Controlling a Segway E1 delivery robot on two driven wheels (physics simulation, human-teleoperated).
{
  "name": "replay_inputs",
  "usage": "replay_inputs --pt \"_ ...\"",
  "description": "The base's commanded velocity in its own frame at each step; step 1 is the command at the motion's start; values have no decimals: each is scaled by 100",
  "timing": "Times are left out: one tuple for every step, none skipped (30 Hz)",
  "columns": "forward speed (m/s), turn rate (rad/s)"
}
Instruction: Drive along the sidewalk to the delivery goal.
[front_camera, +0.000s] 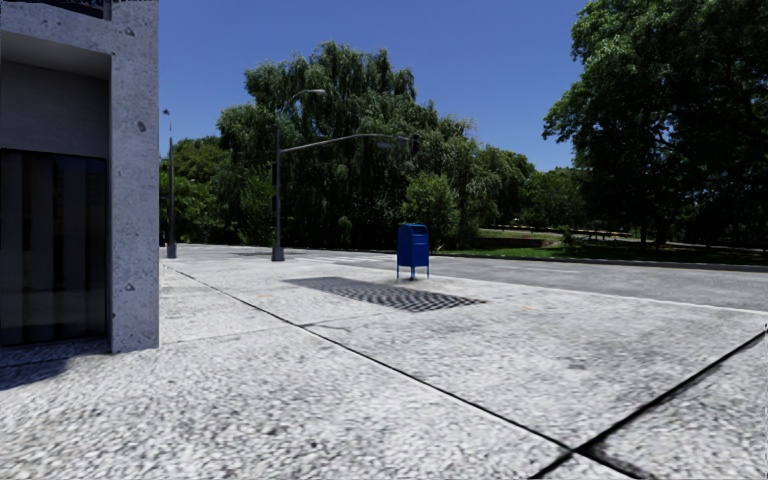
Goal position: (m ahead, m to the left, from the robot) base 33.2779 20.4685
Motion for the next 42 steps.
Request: replay_inputs --pt "200 0" --pt "200 0" --pt "200 0" --pt "200 0" --pt "200 0" --pt "200 0" --pt "200 0" --pt "200 0" --pt "200 14" --pt "200 14" --pt "200 22" --pt "200 32" --pt "200 37" --pt "200 38" --pt "200 38" --pt "200 39" --pt "200 39" --pt "200 39" --pt "200 39" --pt "200 39" --pt "200 39" --pt "200 39" --pt "200 39" --pt "200 39" --pt "200 39" --pt "200 39" --pt "200 39" --pt "200 39" --pt "200 39" --pt "200 39" --pt "200 39" --pt "200 39" --pt "200 39" --pt "200 39" --pt "200 40" --pt "200 40" --pt "200 41" --pt "200 41" --pt "200 41" --pt "200 41" --pt "200 41" --pt "200 42"
